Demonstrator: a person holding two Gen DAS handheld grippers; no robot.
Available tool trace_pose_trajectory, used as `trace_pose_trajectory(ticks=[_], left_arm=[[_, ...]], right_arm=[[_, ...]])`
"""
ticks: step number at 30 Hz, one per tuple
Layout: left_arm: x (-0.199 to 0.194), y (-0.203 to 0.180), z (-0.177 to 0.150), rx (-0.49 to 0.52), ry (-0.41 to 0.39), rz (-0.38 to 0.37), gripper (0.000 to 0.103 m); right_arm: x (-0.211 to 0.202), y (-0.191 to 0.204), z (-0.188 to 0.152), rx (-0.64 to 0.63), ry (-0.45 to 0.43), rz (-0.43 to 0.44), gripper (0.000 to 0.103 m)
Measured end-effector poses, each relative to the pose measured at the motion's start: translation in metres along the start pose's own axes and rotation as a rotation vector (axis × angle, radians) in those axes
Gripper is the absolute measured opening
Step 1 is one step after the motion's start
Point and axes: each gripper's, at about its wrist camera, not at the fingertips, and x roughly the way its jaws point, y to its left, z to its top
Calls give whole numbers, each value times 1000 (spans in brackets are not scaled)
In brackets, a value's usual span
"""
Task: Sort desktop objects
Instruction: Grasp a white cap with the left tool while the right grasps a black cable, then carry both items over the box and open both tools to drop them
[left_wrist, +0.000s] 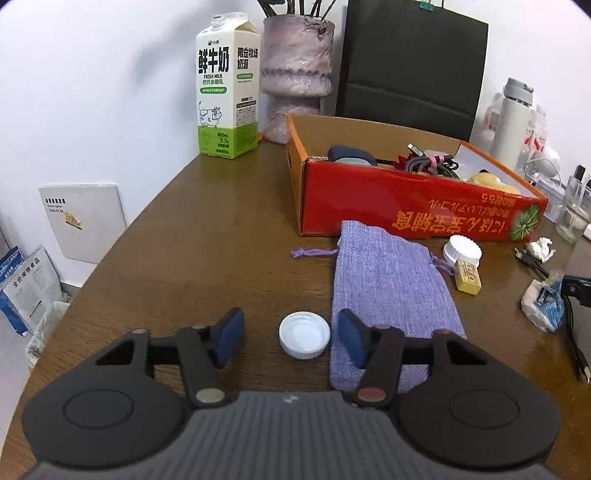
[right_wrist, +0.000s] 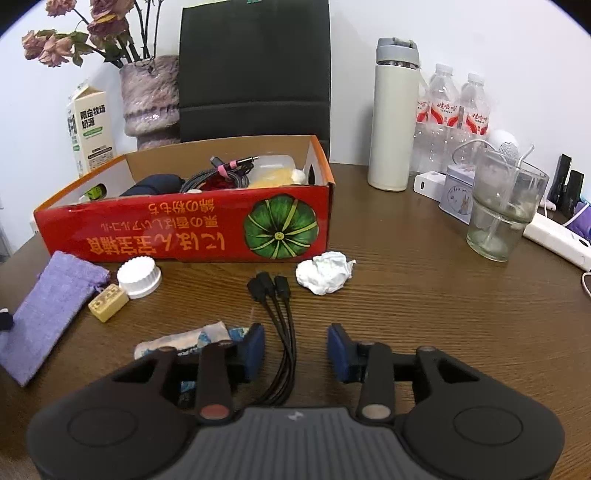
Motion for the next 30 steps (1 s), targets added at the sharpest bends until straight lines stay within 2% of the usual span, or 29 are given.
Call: trace_pose_trajectory(ticks=[1, 3, 6, 10, 14, 18, 21, 24, 27, 30], left_arm=[[0, -1, -1, 4, -4, 10, 45], [-2, 0, -2, -1, -12, 18, 31], [-7, 1, -5, -15, -15, 26, 29], [-25, -5, -18, -5, -36, 89, 29], [-56, -4, -38, -44, -62, 77, 29], [-86, -3, -56, -99, -80, 23, 29], [-106, -10, -60, -92, -94, 8, 29], [-126, -21, -56, -52, -140, -13, 29], [-134, -29, -50, -32, -169, -29, 29], [-135, -34, -48, -22, -178, -36, 29]], right_arm=[[-1, 0, -1, -1, -5, -3, 5], [-6, 0, -4, 8, -9, -26, 4], [-17, -3, -12, 27, -7, -32, 4], [-48, -2, -31, 59, -30, -26, 3], [-94, 0, -56, 102, -85, 13, 3], [-131, 14, -70, 65, -120, 47, 2], [-150, 26, -69, 36, -150, 80, 1], [-171, 39, -62, 14, -213, 103, 1], [-183, 47, -54, -3, -275, 104, 1], [-189, 53, -52, -13, -288, 104, 1]])
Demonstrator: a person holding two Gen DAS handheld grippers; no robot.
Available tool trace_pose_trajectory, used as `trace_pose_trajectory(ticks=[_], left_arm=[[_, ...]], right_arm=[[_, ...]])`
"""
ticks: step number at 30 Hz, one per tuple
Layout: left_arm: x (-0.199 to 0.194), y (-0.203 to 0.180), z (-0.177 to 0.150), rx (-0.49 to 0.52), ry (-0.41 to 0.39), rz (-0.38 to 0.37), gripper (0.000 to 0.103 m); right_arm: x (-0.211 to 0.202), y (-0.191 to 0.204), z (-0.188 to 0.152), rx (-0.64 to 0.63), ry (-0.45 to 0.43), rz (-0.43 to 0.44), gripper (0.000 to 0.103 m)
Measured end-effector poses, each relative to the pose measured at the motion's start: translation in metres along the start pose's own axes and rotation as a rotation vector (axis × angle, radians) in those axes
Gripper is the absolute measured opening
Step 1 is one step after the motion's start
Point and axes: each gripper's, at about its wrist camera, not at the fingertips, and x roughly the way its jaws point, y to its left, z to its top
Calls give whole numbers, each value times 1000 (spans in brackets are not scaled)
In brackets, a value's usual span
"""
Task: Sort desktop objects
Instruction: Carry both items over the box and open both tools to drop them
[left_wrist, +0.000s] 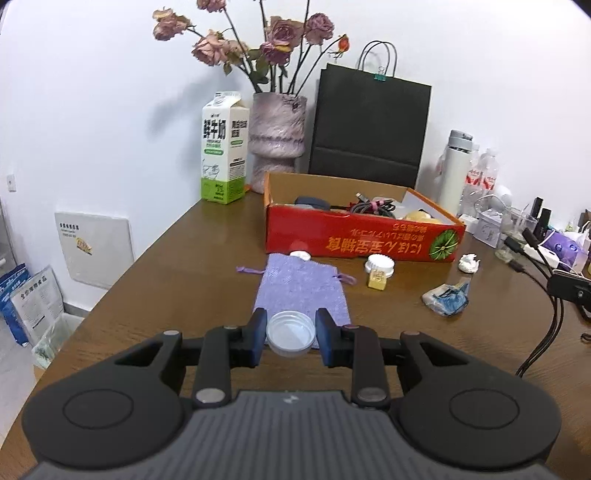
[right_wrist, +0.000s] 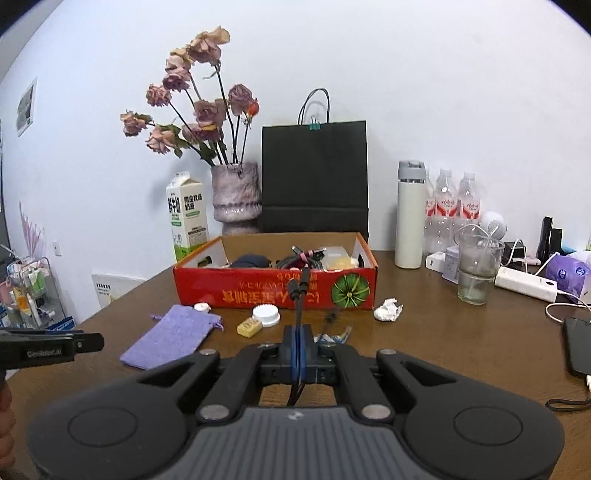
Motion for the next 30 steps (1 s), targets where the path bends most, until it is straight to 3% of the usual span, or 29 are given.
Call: trace_pose_trajectory(ticks=[10, 15, 18, 23, 30], left_arm=[[10, -14, 27, 43, -61, 10, 29], [25, -15, 67, 49, -103, 4, 29], [37, -16, 107, 42, -136, -58, 29], [83, -26, 174, 11, -124, -120, 29], [188, -28, 213, -27, 34, -136, 30]], right_arm=[[-6, 10, 36, -56, -108, -18, 1], [2, 10, 73, -91, -190, -16, 1], [13, 9, 107, -125, -241, -1, 1], [57, 4, 175, -148, -277, 32, 1], [178, 11, 224, -147, -130, 75, 1]])
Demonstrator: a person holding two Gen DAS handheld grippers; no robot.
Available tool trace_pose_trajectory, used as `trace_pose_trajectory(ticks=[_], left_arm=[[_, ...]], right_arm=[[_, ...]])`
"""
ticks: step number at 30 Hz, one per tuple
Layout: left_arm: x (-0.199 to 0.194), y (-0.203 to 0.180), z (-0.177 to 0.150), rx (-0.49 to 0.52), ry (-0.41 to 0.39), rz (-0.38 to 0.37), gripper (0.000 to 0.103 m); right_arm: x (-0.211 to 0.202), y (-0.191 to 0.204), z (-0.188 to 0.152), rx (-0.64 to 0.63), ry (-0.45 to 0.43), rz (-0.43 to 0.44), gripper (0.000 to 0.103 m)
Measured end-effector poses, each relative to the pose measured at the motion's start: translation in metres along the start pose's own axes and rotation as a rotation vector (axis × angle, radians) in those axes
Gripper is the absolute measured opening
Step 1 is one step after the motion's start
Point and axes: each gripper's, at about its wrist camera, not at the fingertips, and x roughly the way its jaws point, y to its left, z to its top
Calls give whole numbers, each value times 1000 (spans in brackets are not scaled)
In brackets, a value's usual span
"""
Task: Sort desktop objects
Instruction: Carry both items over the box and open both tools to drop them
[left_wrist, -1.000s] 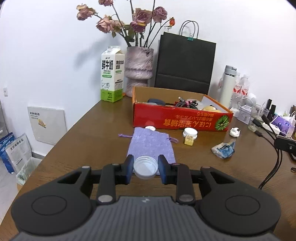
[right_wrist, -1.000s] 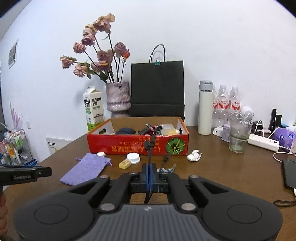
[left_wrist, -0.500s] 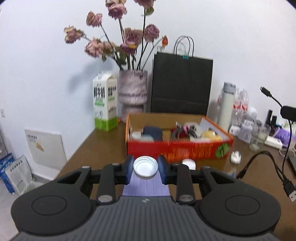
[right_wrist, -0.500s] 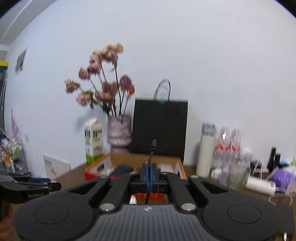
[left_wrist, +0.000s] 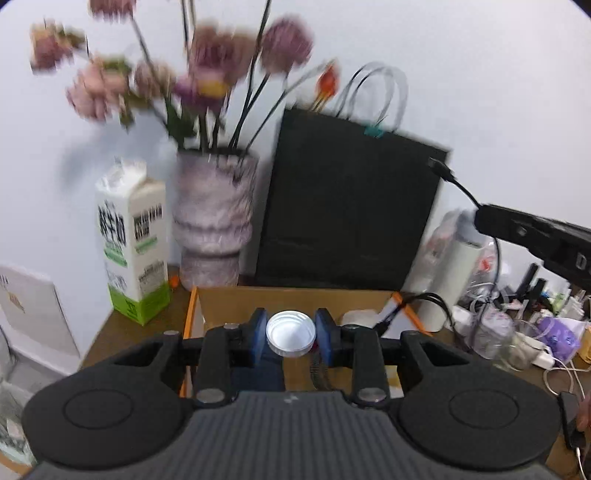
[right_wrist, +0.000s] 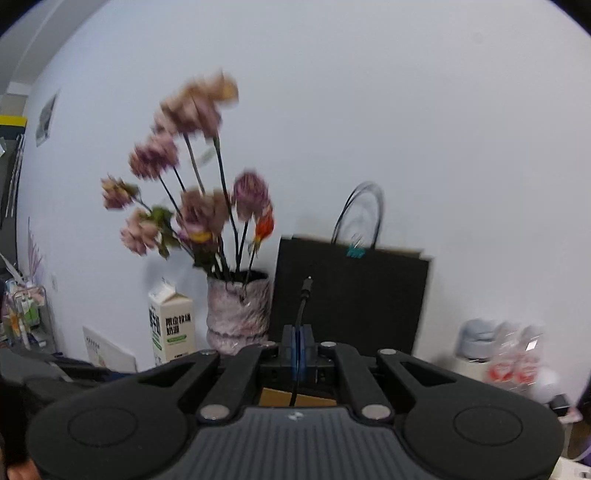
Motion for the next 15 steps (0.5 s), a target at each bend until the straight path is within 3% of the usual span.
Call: trace_pose_trajectory(ticks=[8, 12, 15], left_arm=[[82, 25, -5, 2, 99, 77, 30], [122, 25, -11, 17, 189, 71, 29], [141, 15, -17, 61, 230, 64, 30]], right_arm=[[137, 8, -32, -22, 158, 34, 1], [202, -7, -76, 22, 326, 8, 1], [227, -13, -108, 75, 451, 38, 2]])
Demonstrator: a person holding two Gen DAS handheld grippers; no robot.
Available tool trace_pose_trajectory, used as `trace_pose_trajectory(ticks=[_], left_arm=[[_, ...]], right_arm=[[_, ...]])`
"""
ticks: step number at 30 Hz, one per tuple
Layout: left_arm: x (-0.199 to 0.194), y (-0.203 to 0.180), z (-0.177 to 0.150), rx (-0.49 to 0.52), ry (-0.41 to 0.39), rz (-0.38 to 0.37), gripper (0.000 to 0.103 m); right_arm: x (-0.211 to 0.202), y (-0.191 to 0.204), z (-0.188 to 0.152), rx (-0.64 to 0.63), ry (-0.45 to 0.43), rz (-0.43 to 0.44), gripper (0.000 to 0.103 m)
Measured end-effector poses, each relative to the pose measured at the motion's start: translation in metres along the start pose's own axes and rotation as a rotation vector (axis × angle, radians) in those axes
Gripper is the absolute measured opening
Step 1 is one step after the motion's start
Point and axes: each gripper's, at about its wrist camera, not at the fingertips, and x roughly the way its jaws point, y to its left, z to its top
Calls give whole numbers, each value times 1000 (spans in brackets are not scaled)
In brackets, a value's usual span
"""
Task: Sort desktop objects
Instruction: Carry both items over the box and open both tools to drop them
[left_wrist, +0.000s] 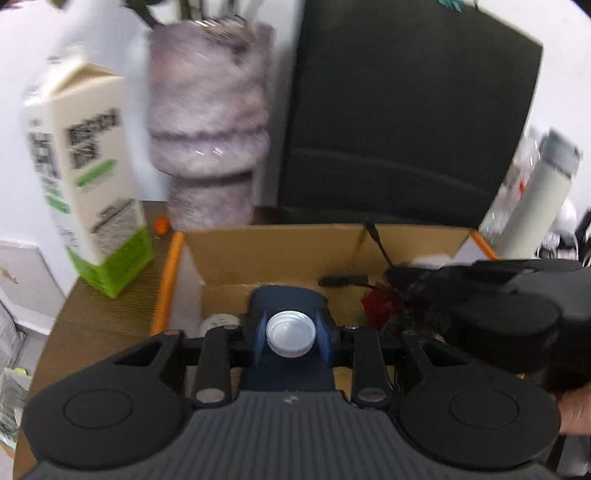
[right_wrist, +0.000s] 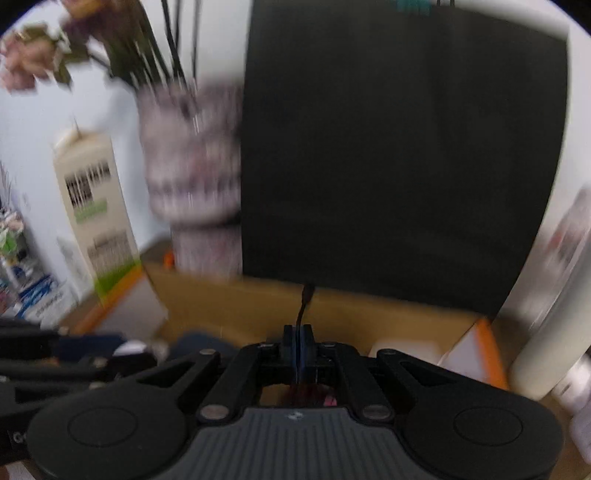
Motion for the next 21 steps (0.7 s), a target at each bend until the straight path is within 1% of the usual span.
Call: trace_pose_trajectory(ticks=[1, 2, 3, 4, 5, 6, 7, 8, 11, 12, 14, 15, 17, 19, 20, 21], left_arm=[[5, -3, -1, 9, 13, 2, 30], [11, -5, -2, 5, 30, 6, 30], [16, -5, -2, -2, 48, -3, 30], [20, -3, -2, -19, 69, -18, 30], [22, 0, -2, -33, 80, -31, 31], [21, 1, -3, -39, 78, -37, 34], [17, 3, -2, -41, 73, -38, 38], [13, 4, -2, -43, 66, -33, 40], [-8, 8, 2, -48, 23, -30, 54], [-15, 9, 4, -47, 13, -32, 59], [-32, 11, 7, -47, -7, -17, 63], [-41, 13, 6, -51, -9, 9, 67], [-60, 14, 0, -45, -2, 64, 70], [-76, 15, -10, -50, 3, 115, 72], [-83, 15, -17, -50, 2, 130, 72], [-91, 16, -23, -53, 0, 138, 76]], right_arm=[[7, -1, -6, 7, 36, 30, 2], [11, -1, -9, 11, 68, 60, 5], [13, -3, -12, 24, 85, 80, 12], [12, -7, -13, 47, 86, 90, 13], [10, -12, -11, 77, 85, 88, 22], [7, -17, -8, 103, 82, 88, 37], [1, -24, -6, 136, 69, 95, 45], [-7, -29, -4, 163, 47, 102, 56], [-36, -38, 1, 184, -10, 85, 62], [-45, -40, 1, 179, -18, 69, 67], [-61, -40, 0, 161, -25, 31, 74], [-70, -39, -4, 141, -28, 8, 75], [-84, -32, -7, 82, -30, -45, 76], [-100, -26, -16, 20, -29, -88, 79], [-108, -24, -21, 0, -33, -96, 80], [-117, -21, -28, -17, -38, -101, 80]])
